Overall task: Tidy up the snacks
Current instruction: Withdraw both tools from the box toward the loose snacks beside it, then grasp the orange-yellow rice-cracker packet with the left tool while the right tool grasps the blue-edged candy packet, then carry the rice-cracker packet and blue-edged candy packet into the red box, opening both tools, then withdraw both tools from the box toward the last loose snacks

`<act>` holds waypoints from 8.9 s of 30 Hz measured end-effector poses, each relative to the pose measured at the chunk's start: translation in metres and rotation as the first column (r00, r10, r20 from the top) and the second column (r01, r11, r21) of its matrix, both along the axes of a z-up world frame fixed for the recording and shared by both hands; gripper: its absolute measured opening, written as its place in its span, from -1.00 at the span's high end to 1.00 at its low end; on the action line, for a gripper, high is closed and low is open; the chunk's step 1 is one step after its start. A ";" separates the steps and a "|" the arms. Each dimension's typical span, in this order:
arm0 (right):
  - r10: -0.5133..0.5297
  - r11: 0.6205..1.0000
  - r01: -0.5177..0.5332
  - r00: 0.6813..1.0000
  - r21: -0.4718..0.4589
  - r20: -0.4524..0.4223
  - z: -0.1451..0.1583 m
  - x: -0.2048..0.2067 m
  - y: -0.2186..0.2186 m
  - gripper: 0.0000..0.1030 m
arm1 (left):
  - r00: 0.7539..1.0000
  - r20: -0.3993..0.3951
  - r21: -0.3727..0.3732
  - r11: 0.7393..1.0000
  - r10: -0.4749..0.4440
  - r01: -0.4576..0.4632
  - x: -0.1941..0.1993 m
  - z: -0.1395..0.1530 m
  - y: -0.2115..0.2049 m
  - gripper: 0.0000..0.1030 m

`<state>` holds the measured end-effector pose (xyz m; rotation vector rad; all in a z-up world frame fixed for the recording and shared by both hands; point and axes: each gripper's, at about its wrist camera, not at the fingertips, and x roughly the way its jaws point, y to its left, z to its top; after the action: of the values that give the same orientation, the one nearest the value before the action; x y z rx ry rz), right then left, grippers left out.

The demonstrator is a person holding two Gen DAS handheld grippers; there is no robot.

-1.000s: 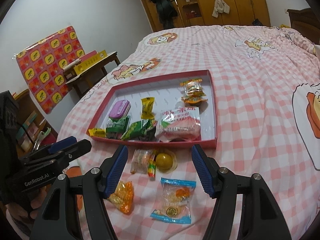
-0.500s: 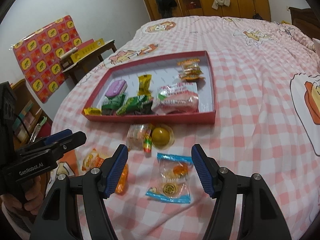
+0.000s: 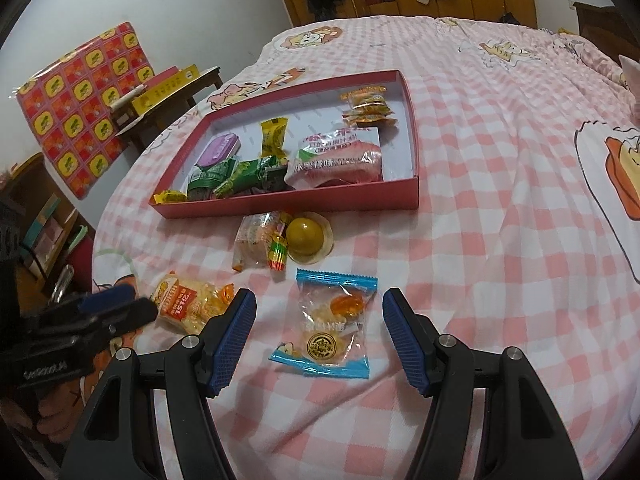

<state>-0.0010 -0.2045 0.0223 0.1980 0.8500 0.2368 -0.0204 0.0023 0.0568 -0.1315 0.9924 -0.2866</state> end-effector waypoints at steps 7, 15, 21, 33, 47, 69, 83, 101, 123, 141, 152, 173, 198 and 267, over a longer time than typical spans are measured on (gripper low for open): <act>0.005 1.000 -0.004 1.000 0.008 -0.006 -0.005 -0.002 0.001 -0.31 | 0.997 -0.079 -0.072 0.997 0.006 -0.012 0.000 -0.008 -0.005 -0.24; 0.008 1.000 -0.007 1.000 0.025 -0.015 -0.011 -0.002 -0.002 -0.31 | 0.991 -0.098 -0.083 0.992 0.092 -0.100 0.021 -0.016 -0.004 -0.24; 0.007 1.000 -0.006 1.000 0.029 -0.021 -0.015 -0.001 -0.003 -0.31 | 0.990 -0.070 -0.081 0.988 0.123 -0.129 0.036 -0.013 -0.009 -0.24; 0.017 1.000 -0.017 1.000 -0.006 -0.021 -0.025 -0.001 0.002 -0.31 | 0.987 -0.108 -0.073 0.989 0.118 -0.126 0.052 -0.022 -0.031 -0.37; 0.018 0.999 -0.018 1.000 0.046 0.015 -0.032 -0.006 -0.005 -0.31 | 0.991 -0.031 0.020 0.991 0.132 -0.131 0.044 -0.029 -0.054 -0.41; 0.031 0.996 -0.035 0.999 0.081 0.044 -0.034 -0.013 -0.010 -0.31 | 0.992 0.080 0.066 0.992 0.099 -0.105 0.024 -0.020 -0.032 0.07; -0.014 0.998 0.011 0.998 0.056 0.066 -0.032 -0.019 -0.012 0.02 | 0.993 0.094 0.064 0.994 0.077 -0.083 0.022 -0.021 -0.024 0.08; -0.003 0.996 -0.008 0.993 0.089 0.120 -0.015 -0.026 -0.015 0.32 | 0.984 0.148 0.073 0.991 0.096 -0.107 0.015 -0.004 -0.012 0.08; 0.020 0.997 -0.036 0.979 0.073 0.203 0.020 -0.023 -0.009 0.39 | 0.983 0.163 0.005 0.997 0.080 -0.081 0.019 0.016 -0.002 0.41; 0.053 0.997 -0.067 0.971 0.050 0.234 0.044 0.012 -0.004 0.39 | 0.978 0.204 0.015 0.999 0.034 -0.038 0.058 0.039 -0.011 0.41; 0.049 0.997 -0.061 0.972 0.046 0.231 0.050 0.043 -0.002 0.39 | 0.982 0.189 0.026 1.000 -0.013 0.008 0.105 0.040 -0.024 0.41; 0.003 0.998 -0.015 0.983 0.061 0.182 0.042 0.105 0.001 0.39 | 0.986 0.163 0.093 0.995 -0.044 0.029 0.168 0.023 -0.040 0.40; -0.019 1.000 0.017 0.989 0.018 0.150 0.024 0.128 0.003 0.34 | 0.984 0.178 0.156 0.987 -0.001 -0.028 0.185 0.017 -0.041 -0.08; -0.043 0.994 0.026 0.986 0.109 0.160 0.026 0.028 -0.014 -0.17 | 0.984 0.175 0.093 0.995 0.027 -0.044 0.056 0.021 -0.025 -0.18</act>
<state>0.0273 -0.2190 0.0484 0.2888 0.6724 0.2626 0.0353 -0.0226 0.0779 -0.0352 0.8285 -0.2129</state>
